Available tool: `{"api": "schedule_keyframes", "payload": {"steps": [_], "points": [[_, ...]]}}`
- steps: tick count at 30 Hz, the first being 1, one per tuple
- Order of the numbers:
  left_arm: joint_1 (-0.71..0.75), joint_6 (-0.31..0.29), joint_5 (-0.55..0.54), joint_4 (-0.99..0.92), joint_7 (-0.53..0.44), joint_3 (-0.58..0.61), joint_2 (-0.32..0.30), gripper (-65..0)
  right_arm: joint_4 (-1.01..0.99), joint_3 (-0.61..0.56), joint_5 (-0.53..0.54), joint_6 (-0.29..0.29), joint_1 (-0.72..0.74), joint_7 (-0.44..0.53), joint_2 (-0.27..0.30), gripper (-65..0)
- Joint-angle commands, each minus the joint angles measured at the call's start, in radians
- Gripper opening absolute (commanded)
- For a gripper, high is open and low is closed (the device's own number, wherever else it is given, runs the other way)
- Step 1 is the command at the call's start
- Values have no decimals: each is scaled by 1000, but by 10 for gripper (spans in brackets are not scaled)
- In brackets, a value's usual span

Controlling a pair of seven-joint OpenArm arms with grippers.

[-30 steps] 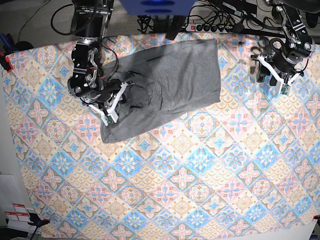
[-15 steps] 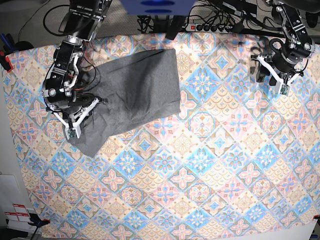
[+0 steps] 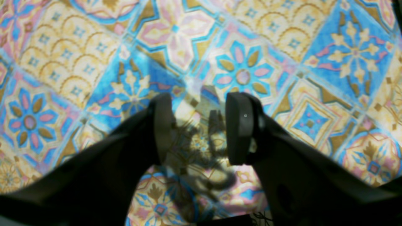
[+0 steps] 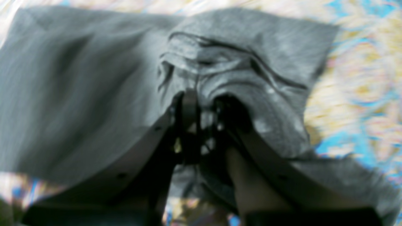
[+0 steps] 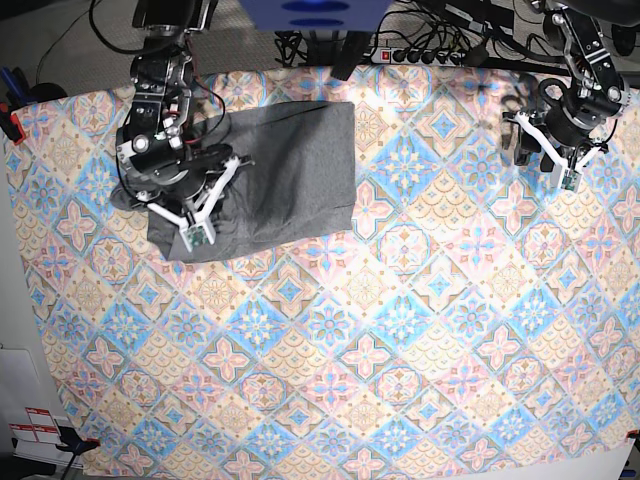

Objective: Fold the T-shirt properly
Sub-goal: 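Pinch the shirt end with the right gripper and fold it inward, then carry the folded bundle with the right gripper toward the shirt's middle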

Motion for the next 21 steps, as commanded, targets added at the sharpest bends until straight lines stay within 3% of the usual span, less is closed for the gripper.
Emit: {"api": "schedule_keyframes", "payload": {"steps": [1, 9, 17, 21], "points": [[1, -2, -14, 14, -16, -5, -12, -383, 21, -26, 5, -1, -3, 25, 4, -604], [9, -2, -14, -14, -16, -5, -12, -383, 44, -260, -1, -1, -76, 127, 7, -604], [7, -2, -14, -104, -22, -5, -17, -383, 36, -417, 0, -1, -69, 177, 7, -604], [7, -2, -14, -117, -22, -5, -18, -383, 31, -432, 0, -1, -69, 173, 7, -601]]}}
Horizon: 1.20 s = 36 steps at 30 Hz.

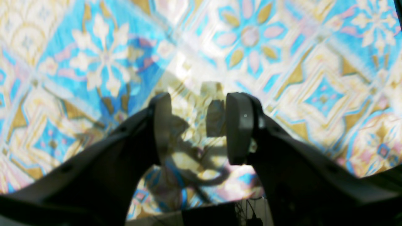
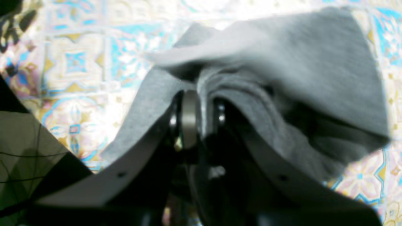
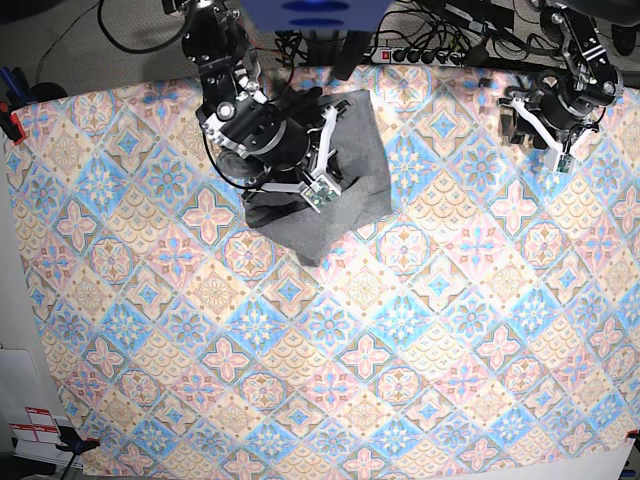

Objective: Fold the T-shirt properly
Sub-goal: 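Carry the folded bundle with the right gripper toward the shirt's middle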

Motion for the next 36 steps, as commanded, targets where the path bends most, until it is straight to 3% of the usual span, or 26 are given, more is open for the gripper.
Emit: {"api": "schedule_keyframes", "payload": {"steps": [1, 5, 8, 15, 23, 26, 30, 34, 36], "points": [[-3, 1, -14, 15, -15, -5, -13, -383, 14, -1, 5, -2, 9, 15, -1, -601], [-8, 1, -14, 15, -15, -5, -13, -383, 12, -21, 5, -2, 8, 13, 2, -600], [-9, 1, -14, 15, -15, -3, -13, -383, 12, -58, 5, -2, 8, 15, 40, -590], [-11, 1, -6, 13, -15, -3, -13, -380, 15, -244, 5, -2, 94, 12, 122, -456], [-63, 1, 103, -22, -17, -5, -8, -382, 14, -333, 5, -2, 173, -74, 132, -394], [-78, 1, 123, -48, -17, -8, -8, -382, 18, -336, 5, -2, 177, -76, 132, -408], [-78, 1, 124, -50, -17, -5, -8, -382, 20, -219, 5, -13, 172, -74, 131, -471], [-80, 1, 120, -50, -17, -5, -8, -382, 22, -70, 5, -146, 170, -76, 129, -556], [-80, 1, 120, -50, -17, -5, -7, -382, 22, -9, 6, -168, 170, -82, 129, -592]]}}
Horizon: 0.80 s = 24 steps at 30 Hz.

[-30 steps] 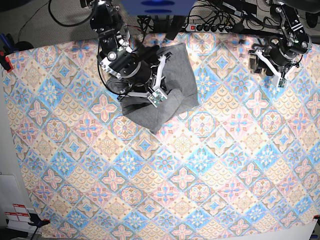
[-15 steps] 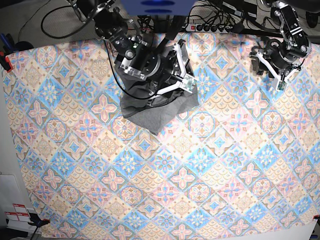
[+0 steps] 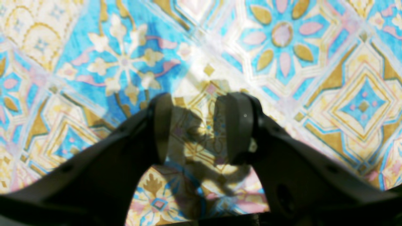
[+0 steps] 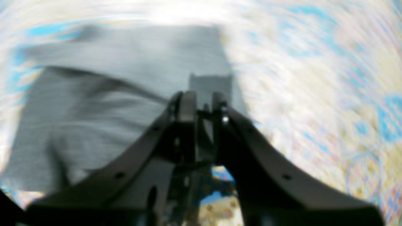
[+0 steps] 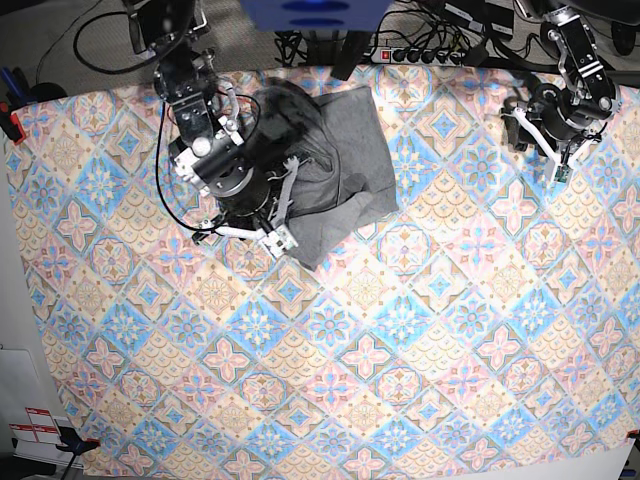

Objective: Fold the T-shirt properly
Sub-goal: 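Carry the folded bundle with the right gripper toward the shirt's middle, then regrasp the shirt with the right gripper and drag it across the cloth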

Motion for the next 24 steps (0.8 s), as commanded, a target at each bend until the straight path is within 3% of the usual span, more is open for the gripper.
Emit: {"api": "schedule_keyframes", "payload": {"steps": [1, 10, 16, 24], "points": [[-2, 2, -14, 13, -12, -5, -11, -382, 22, 31, 10, 0, 9, 17, -4, -599], [-3, 2, -9, 13, -12, -5, -11, -382, -46, 246, 11, 0, 8, 15, -1, -599], [-3, 2, -11, 13, -12, -5, -11, -382, -179, 272, 10, 0, -21, 35, 0, -601], [-3, 2, -9, 15, -12, -5, 10, -383, -321, 240, 13, 0, -69, 170, 0, -601]]}}
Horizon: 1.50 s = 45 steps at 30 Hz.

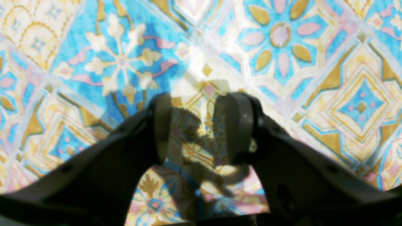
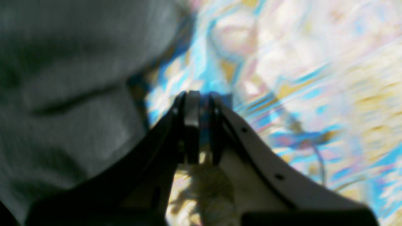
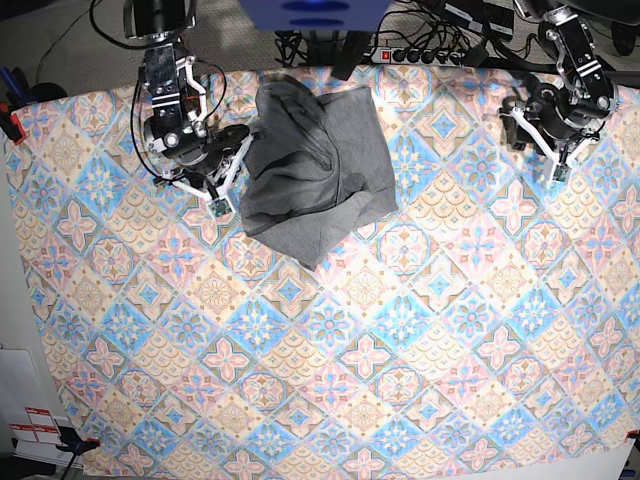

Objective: Fold the T-shirt properly
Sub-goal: 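Regrasp the shirt with the right gripper and drag it across the cloth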

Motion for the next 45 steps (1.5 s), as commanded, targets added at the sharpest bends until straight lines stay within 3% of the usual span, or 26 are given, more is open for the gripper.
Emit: {"api": "schedule_keyframes", "payload": {"steps": [1, 9, 14, 22, 26, 32, 37, 42, 45], "points": [[-3, 1, -11, 15, -13, -4, -7, -383, 20, -9, 6, 0, 15, 30, 1, -601], [-3, 1, -11, 15, -7, -5, -4, -383, 27, -199, 3, 0, 41, 25, 1, -600], [5, 1, -11, 15, -7, -7, -4, -383, 61, -276, 3, 0, 108, -34, 1, -601], [6, 1, -9, 15, -8, -9, -4, -383, 141, -299, 2, 0, 187, -133, 1, -601], [6, 1, -9, 15, -10, -9, -4, -383, 144, -311, 3, 0, 183, -133, 1, -601], [6, 1, -9, 15, -11, -9, -4, -383, 145, -524, 11, 0, 225, -137, 1, -601], [0, 1, -11, 15, -5, -9, -4, -383, 153, -762, 3, 0, 315, -208, -56, -601], [2, 1, -11, 15, -5, -9, -2, -383, 161, -773, -6, -9, 342, -214, -102, -601], [5, 1, -9, 14, -11, -9, 16, -383, 170, -774, -56, -71, 345, -214, -102, -601]]}}
